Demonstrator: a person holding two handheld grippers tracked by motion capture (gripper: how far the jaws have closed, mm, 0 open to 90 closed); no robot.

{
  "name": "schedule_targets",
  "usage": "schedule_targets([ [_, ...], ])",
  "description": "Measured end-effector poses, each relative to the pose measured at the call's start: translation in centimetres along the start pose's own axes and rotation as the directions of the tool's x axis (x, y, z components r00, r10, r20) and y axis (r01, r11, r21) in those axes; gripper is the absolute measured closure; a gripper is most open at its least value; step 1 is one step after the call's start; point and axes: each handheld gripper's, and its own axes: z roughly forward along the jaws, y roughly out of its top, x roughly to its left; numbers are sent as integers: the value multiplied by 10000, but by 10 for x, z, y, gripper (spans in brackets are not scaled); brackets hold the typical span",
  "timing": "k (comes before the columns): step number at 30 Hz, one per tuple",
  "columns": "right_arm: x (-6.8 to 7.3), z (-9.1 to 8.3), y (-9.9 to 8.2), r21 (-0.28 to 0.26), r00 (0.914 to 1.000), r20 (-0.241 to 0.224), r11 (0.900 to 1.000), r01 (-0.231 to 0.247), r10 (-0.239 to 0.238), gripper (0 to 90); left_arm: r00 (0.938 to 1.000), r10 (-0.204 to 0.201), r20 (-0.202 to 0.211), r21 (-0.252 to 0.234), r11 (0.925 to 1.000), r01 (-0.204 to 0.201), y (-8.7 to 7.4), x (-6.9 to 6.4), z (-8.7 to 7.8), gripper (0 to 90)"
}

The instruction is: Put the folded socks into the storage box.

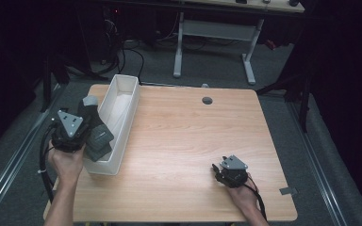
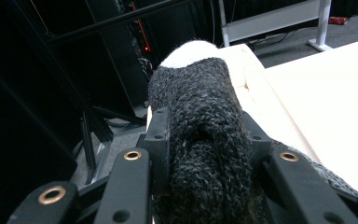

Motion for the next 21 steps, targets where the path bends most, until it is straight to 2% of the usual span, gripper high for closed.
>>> schedule_targets([
  [3, 0, 0, 0, 23, 10000, -12, 10000, -21, 21, 475, 10000, -63, 12, 57, 10000, 62, -2, -2, 5, 639],
  [5, 0, 0, 0, 22, 10000, -11, 10000, -19, 19, 475, 9999, 148, -44, 90, 9998, -148, -6, -4, 11, 639],
  [10, 0, 0, 0, 16, 10000, -31, 10000, -43, 43, 475, 9997, 212, -116, 105, 9997, -211, -16, -1, 17, 638],
  [17, 0, 0, 0, 17, 10000, -31, 10000, -45, 45, 475, 9993, 363, 51, 180, 9992, -364, -29, -2, 3, 633],
  [19, 0, 0, 0, 24, 10000, -31, 10000, -69, 69, 475, 9995, 293, 95, 254, 9992, -295, -31, -4, 0, 630],
  [21, 0, 0, 0, 15, 10000, -32, 10000, -43, 43, 475, 9999, -17, 126, 272, 9996, 14, -32, -4, -5, 623],
])
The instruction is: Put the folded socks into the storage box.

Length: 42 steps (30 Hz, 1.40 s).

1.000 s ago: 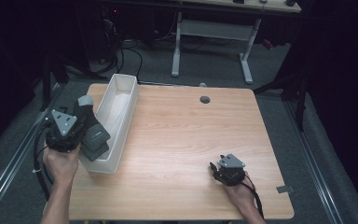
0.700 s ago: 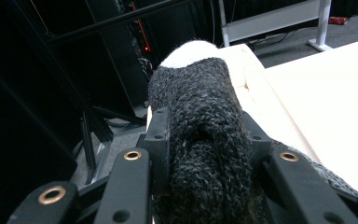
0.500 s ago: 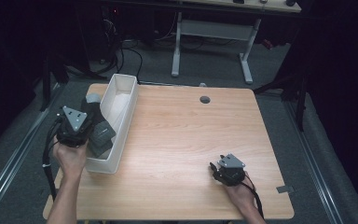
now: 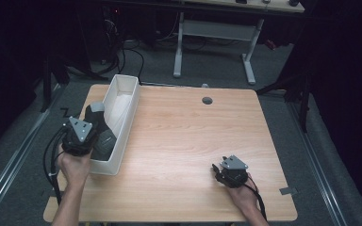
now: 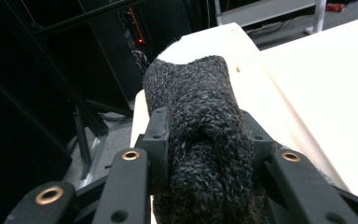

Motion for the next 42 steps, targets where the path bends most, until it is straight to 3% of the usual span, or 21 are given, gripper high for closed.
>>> schedule_targets([
  [4, 0, 0, 0, 8, 10000, -5, 10000, -28, 28, 475, 9945, -1045, 122, 256, 9942, 1042, 4, 5, -12, 607],
  [7, 0, 0, 0, -17, 10000, 10, 10000, 33, -33, 475, 9892, -1441, 271, 434, 9888, 1429, 5, 7, -22, 601],
  [10, 0, 0, 0, -9, 10000, 1, 10000, 7, -7, 475, 9869, -1569, 386, 560, 9864, 1546, 4, 6, -31, 596],
  [15, 0, 0, 0, -8, 10000, 0, 10000, 15, -15, 475, 9880, -1521, 276, 486, 9874, 1507, 4, 9, -33, 600],
  [19, 0, 0, 0, -10, 10000, -8, 10000, 5, -5, 474, 9978, -667, -8, 168, 9976, 667, 1, 3, -24, 622],
  [22, 0, 0, 0, 7, 10000, -7, 10000, -25, 25, 474, 9994, -357, 44, 166, 9992, 356, -3, -2, -22, 626],
  [25, 0, 0, 0, 5, 10000, -5, 10000, -24, 24, 474, 9975, -656, 245, 232, 9976, 651, -5, -2, -30, 618],
  [29, 0, 0, 0, 5, 10000, -21, 10000, -6, 6, 474, 9830, -1759, 519, 276, 9842, 1747, -3, 7, -53, 609],
  [32, 0, 0, 0, -22, 10000, -11, 10000, 43, -43, 474, 9783, -1942, 716, 322, 9808, 1924, -4, 7, -66, 606],
  [36, 0, 0, 0, -46, 9999, 12, 9999, 132, -132, 474, 9797, -1840, 792, 338, 9827, 1819, -9, 4, -74, 605],
  [42, 0, 0, 0, -39, 9999, -8, 9999, 100, -100, 474, 9905, -1267, 529, 196, 9919, 1258, -20, 2, -74, 606],
])
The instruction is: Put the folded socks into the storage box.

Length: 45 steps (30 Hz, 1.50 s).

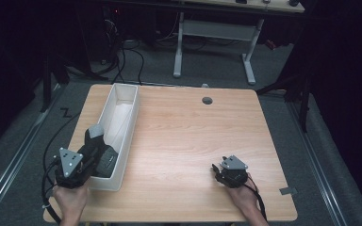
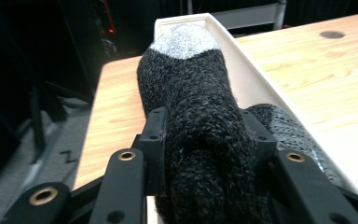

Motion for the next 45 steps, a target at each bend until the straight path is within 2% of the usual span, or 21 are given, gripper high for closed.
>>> schedule_targets([
  [4, 0, 0, 0, 33, 10000, -24, 10000, -74, 74, 474, 9973, 685, -256, -87, 9976, -687, 5, -4, 11, 616],
  [7, 0, 0, 0, 23, 10000, -23, 10000, -60, 61, 473, 9895, 1388, -410, -311, 9896, -1401, 11, -6, 20, 624],
  [9, 0, 0, 0, 34, 10000, -25, 10000, -77, 77, 473, 9865, 1578, -447, -380, 9865, -1596, 13, -5, 20, 625],
  [12, 0, 0, 0, 33, 9999, -47, 9999, -98, 99, 472, 9929, 1171, -191, -378, 9923, -1178, 11, -5, 12, 624],
  [14, 0, 0, 0, 19, 10000, -43, 10000, -78, 79, 472, 9950, 1002, 3, -309, 9945, -1002, 5, -6, 1, 619],
  [16, 0, 0, 0, 16, 10000, -45, 10000, -55, 55, 472, 9983, 543, 200, -405, 9977, -535, 3, -6, -10, 615],
  [17, 0, 0, 0, 32, 10000, -51, 10000, -82, 82, 472, 9991, 262, 329, -429, 9988, -248, 3, -6, -16, 613],
  [21, 0, 0, 0, 17, 10000, -55, 10000, -58, 58, 472, 9978, -179, 633, -408, 9990, 205, 1, -9, -31, 610],
  [23, 0, 0, 0, 15, 10000, -51, 10000, -54, 54, 472, 9982, -207, 555, -196, 9996, 218, -5, -8, -33, 610],
  [26, 0, 0, 0, 16, 10000, -49, 10000, -54, 54, 472, 9969, -714, 325, 97, 9974, 711, -17, 0, -36, 612],
  [28, 0, 0, 0, 33, 9999, -57, 10000, -87, 87, 472, 9956, -896, 267, 153, 9959, 892, -25, 4, -40, 614],
  [31, 0, 0, 0, 45, 9999, -75, 9999, -105, 105, 471, 9957, -896, 237, 263, 9957, 890, -32, 6, -42, 617],
  [36, -1, 0, 0, 34, 9998, -100, 9999, -145, 146, 470, 9988, -480, 49, 738, 9961, 475, -35, 4, -38, 627],
  [41, -1, 1, 1, 30, 9998, -129, 9999, -154, 155, 469, 9987, -501, 60, 1082, 9929, 492, -34, 4, -36, 632],
  [45, -2, 1, 1, 69, 9996, -198, 9997, -220, 221, 466, 9984, -553, 92, 978, 9937, 541, -34, 7, -30, 634],
])
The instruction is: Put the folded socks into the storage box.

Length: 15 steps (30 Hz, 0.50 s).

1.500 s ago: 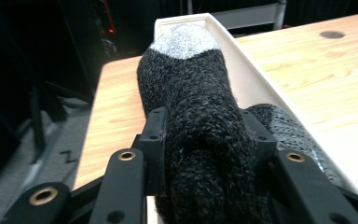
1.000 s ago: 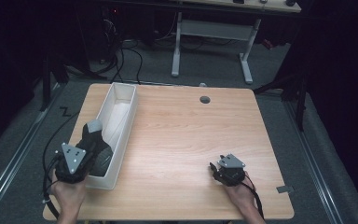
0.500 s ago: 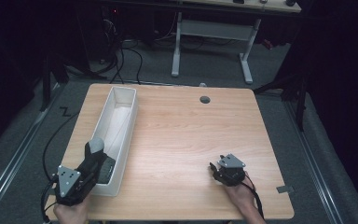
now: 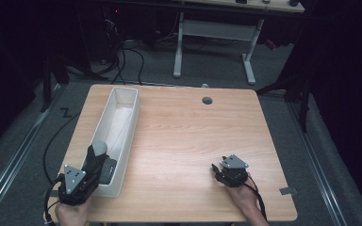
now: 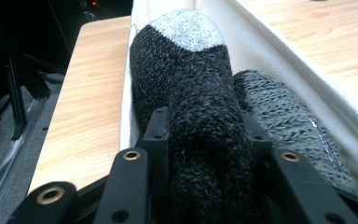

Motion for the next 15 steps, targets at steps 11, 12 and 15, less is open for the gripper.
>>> schedule_targets([
  [11, -1, 0, 0, 7, 10000, -26, 10000, 4, -4, 464, 9999, 106, -7, 138, 9998, -106, 7, 5, 28, 611],
  [12, -1, 0, 0, 8, 10000, -28, 10000, 1, -1, 463, 10000, 39, -5, 183, 9998, -38, 8, 5, 28, 598],
  [15, -1, 0, 0, 19, 10000, -39, 10000, -38, 38, 463, 9995, -311, 73, 232, 9993, 309, 12, 5, 28, 570],
])
